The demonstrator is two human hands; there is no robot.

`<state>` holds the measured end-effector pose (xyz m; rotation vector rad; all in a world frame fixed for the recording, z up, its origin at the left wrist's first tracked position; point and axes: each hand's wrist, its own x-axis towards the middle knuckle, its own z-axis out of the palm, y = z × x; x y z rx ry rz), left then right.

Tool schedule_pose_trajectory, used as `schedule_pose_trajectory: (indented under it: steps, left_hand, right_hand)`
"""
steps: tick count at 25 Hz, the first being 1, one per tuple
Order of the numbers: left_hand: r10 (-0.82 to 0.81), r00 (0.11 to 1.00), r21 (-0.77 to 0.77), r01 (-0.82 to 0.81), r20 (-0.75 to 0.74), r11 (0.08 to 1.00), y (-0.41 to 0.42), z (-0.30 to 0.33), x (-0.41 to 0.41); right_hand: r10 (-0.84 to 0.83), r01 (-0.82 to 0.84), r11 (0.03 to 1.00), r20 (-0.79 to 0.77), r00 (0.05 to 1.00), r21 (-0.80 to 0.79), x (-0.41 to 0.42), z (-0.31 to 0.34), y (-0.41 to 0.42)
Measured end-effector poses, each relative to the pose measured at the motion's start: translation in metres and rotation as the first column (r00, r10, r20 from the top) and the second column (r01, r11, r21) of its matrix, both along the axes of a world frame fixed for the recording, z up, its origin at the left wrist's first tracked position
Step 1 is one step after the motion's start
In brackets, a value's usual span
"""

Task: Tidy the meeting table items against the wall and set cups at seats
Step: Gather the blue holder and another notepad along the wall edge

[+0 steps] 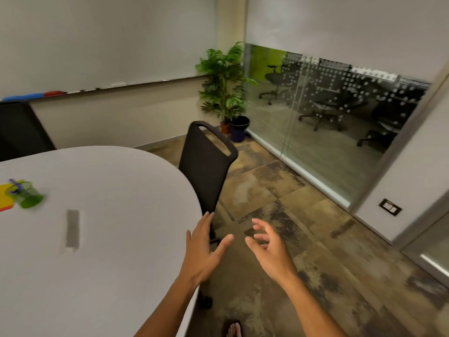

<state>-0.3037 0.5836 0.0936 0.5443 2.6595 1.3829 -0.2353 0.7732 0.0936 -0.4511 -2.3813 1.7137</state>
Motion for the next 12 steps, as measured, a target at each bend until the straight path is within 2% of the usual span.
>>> schedule_pose_trajectory:
  steps: [3, 6, 12]
  left_hand:
    - [-0.074, 0.996, 0.039, 0.076, -0.045, 0.996, 0.066, -0.012, -0.053]
    - [-0.149, 0.982, 0.003, 0.151, -0.118, 0.989, 0.125, -0.017, -0.097]
    - [-0.166, 0.983, -0.012, 0.165, -0.078, 0.986, 0.233, -0.014, -0.192]
  right_hand:
    - [-0.088, 0.089, 0.996, -0.019, 0.996, 0.012, -0.042, -0.003, 0.067]
    - [-0.136, 0.136, 0.991, -0.009, 0.991, -0.011, -0.085, 0.001, 0.125]
    - [-0.129, 0.129, 0.991, 0.013, 0.992, -0.021, -0.185, 0.000, 0.230]
